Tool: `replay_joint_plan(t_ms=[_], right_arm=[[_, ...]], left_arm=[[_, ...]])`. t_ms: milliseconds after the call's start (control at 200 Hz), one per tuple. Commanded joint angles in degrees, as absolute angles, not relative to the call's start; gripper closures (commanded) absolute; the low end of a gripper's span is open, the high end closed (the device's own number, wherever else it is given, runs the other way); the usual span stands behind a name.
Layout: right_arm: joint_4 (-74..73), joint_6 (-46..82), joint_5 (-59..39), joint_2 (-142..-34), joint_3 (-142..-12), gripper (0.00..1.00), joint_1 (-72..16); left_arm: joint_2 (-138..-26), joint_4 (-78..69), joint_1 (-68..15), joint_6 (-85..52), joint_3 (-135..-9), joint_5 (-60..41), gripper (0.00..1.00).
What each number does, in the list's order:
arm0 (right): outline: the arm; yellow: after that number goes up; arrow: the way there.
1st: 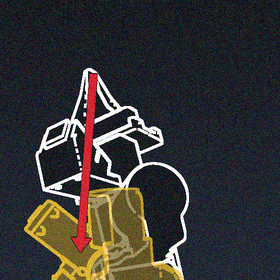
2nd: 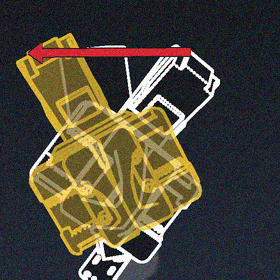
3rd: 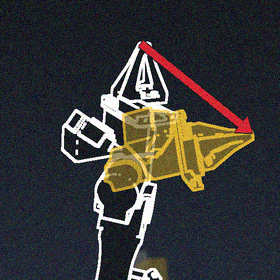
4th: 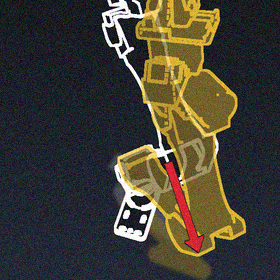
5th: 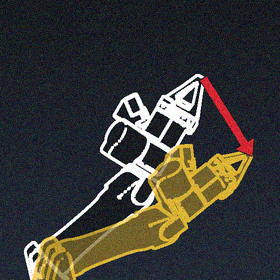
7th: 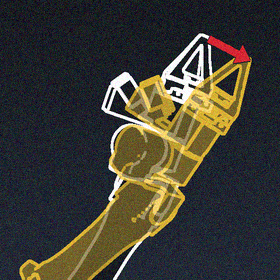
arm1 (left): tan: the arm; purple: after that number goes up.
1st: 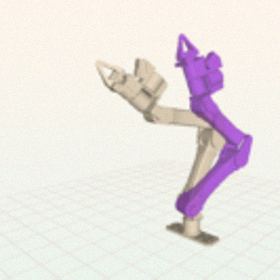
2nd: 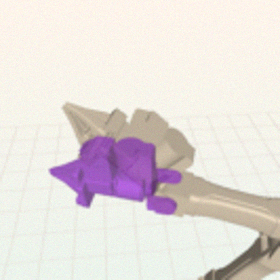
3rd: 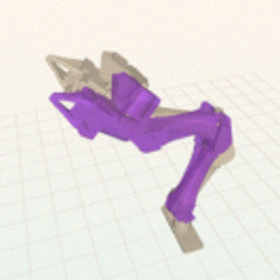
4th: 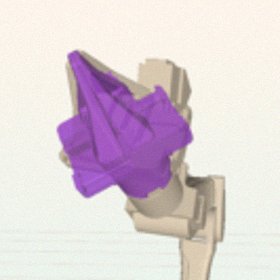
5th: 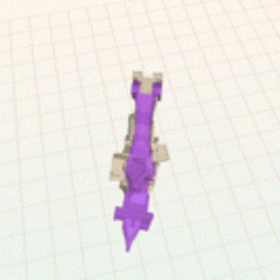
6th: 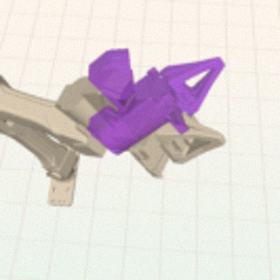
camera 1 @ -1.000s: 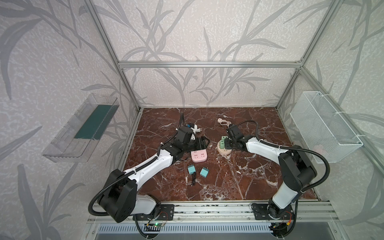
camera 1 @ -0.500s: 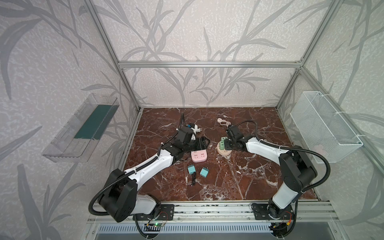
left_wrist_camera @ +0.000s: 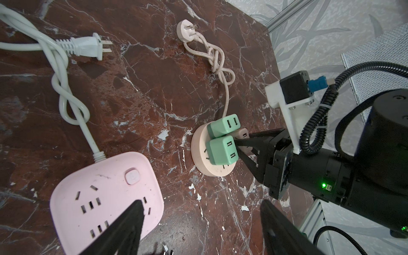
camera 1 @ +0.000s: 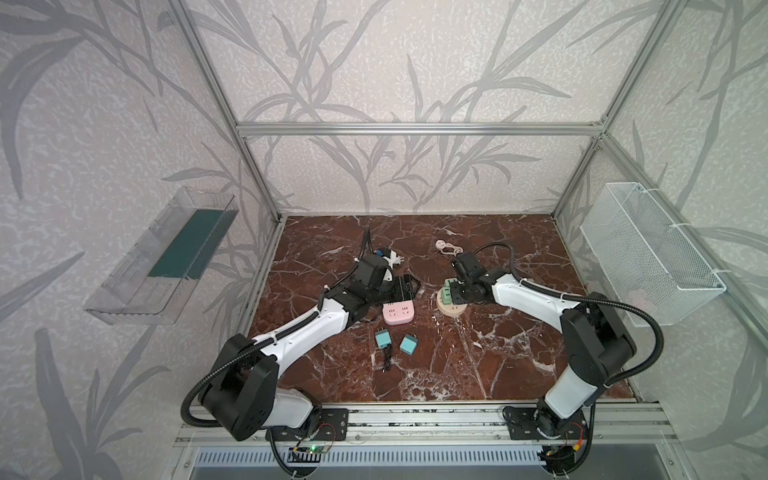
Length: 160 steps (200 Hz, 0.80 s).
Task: Insert the plug
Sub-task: 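Press the pink adapter down into the round beige strip with right gripper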
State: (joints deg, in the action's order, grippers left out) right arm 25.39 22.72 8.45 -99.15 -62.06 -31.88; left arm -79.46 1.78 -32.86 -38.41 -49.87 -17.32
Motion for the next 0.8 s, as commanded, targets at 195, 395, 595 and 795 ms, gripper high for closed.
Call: replay_joint_plan(t_ms=[195,395,595,795], right_arm=[[38.73,25.14,2.38,-110.46,-57.09,1.00,-31.98],[39.16,25.59,2.90,-110.41,-57.28,1.00,-31.99],[39.66,25.58,2.55,-108.99,-57.56,1.00,-31.95],[40.32,25.23,2.63,-104.91,-59.11,1.00,-31.93]], left_arm=[[-78.22,0.40,-33.00,-37.40,-47.84,-14.77,0.19],[-78.66,0.30,-32.96,-37.27,-47.61,-14.88,0.19],[-76.67,3.01,-33.04,-36.05,-48.19,-14.01,0.19],[-75.65,4.05,-32.99,-35.69,-48.57,-13.25,0.19]])
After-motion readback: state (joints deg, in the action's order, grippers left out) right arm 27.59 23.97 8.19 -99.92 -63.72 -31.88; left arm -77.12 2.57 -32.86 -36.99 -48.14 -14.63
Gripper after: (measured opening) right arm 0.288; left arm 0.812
